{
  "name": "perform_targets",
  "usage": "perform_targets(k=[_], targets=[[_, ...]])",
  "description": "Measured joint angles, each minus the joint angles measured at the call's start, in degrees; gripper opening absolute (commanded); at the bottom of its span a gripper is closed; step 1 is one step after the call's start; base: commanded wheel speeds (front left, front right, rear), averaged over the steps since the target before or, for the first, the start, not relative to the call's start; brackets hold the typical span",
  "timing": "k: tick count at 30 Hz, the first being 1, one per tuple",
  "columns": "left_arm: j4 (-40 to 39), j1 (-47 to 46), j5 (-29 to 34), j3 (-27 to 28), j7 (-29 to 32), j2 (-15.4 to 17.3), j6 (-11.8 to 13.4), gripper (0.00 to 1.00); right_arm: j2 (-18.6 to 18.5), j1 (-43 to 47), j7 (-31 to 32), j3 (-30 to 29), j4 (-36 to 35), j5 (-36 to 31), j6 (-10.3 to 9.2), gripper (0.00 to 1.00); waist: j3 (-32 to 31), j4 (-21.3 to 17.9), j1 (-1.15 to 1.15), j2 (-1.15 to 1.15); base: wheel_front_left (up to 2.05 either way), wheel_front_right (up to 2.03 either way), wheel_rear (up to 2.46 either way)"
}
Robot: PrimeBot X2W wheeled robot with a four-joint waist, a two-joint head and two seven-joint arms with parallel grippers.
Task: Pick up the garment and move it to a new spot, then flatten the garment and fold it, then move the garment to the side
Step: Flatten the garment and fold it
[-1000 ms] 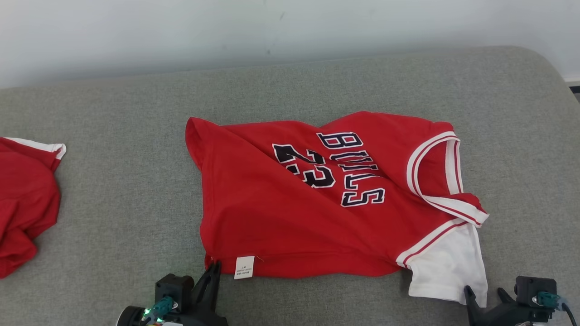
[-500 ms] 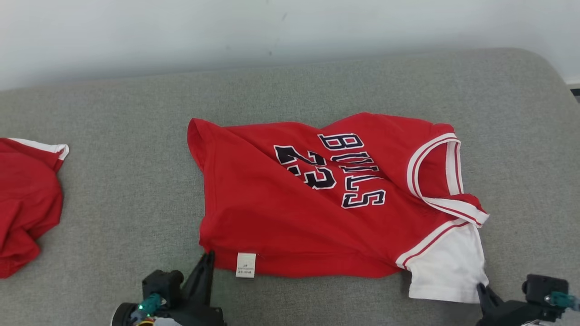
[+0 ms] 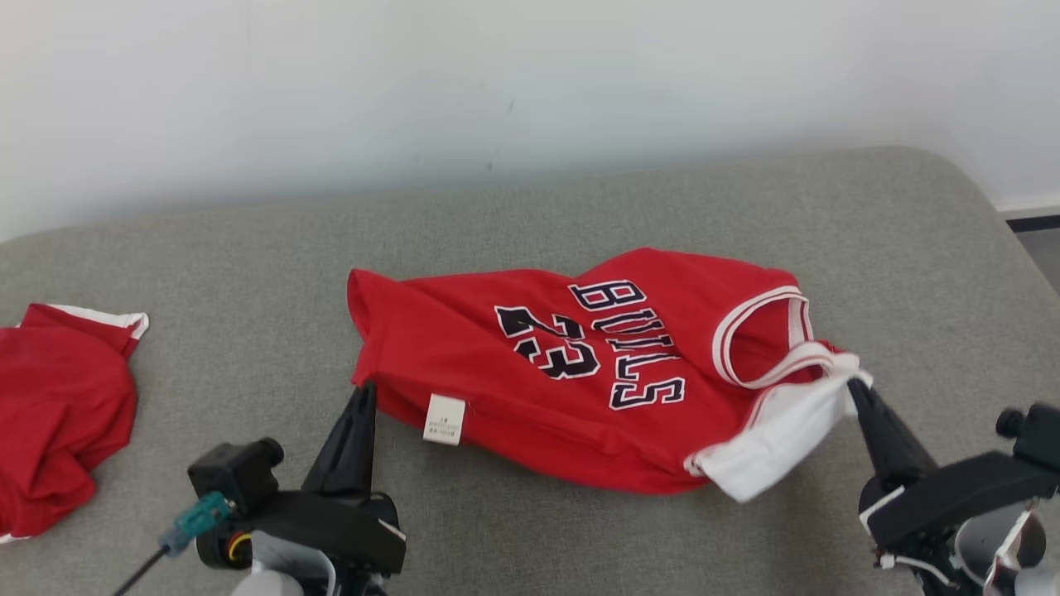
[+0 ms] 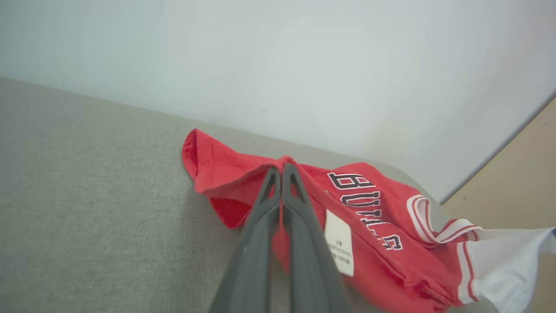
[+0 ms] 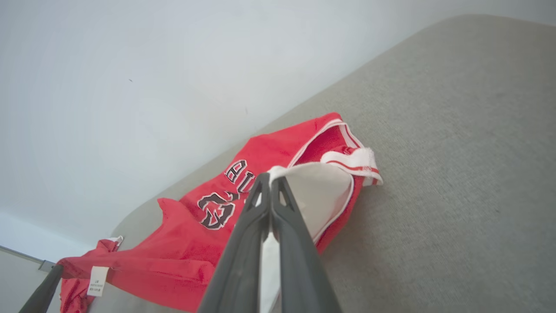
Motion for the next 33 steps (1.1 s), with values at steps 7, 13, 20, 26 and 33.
perform_targets(k=[7,13,20,26,33], targets=[[-4.3,-1.8,-5.6,1.5,2.7,0.4,-0.9,0.0,0.0,-5.5,2.4,0.1,-5.5,3.4,-0.01,0.0,-2.2,-0.4,0.0,0.0,0.0,0.0,0.0],[-6.7,-6.2,-9.7,3.6,4.5,0.5,-0.9,0.0,-1.5,-14.8,2.0,1.4,-8.2,4.4,-0.01,0.0,-2.4,-1.4,0.0,0.0,0.0,0.0,0.0],[-5.8,-16.4,-13.2,6.0,7.5,0.9,-0.9,0.0,-4.4,-29.8,-0.7,4.5,-2.7,3.1,-0.01,0.0,0.2,-2.4,0.0,0.0,0.0,0.0,0.0],[-1.9,-26.6,-17.9,10.1,10.5,1.5,0.4,0.0,-5.2,-43.1,-2.9,9.7,7.4,2.5,-0.01,0.0,4.6,-3.6,0.01,0.01,0.0,0.0,0.0],[-1.8,-41.5,-18.6,12.2,13.2,4.1,2.9,0.0,-5.4,-60.6,-12.1,9.3,16.6,0.7,-0.01,0.0,12.4,-4.9,0.01,0.01,0.0,0.0,0.0]])
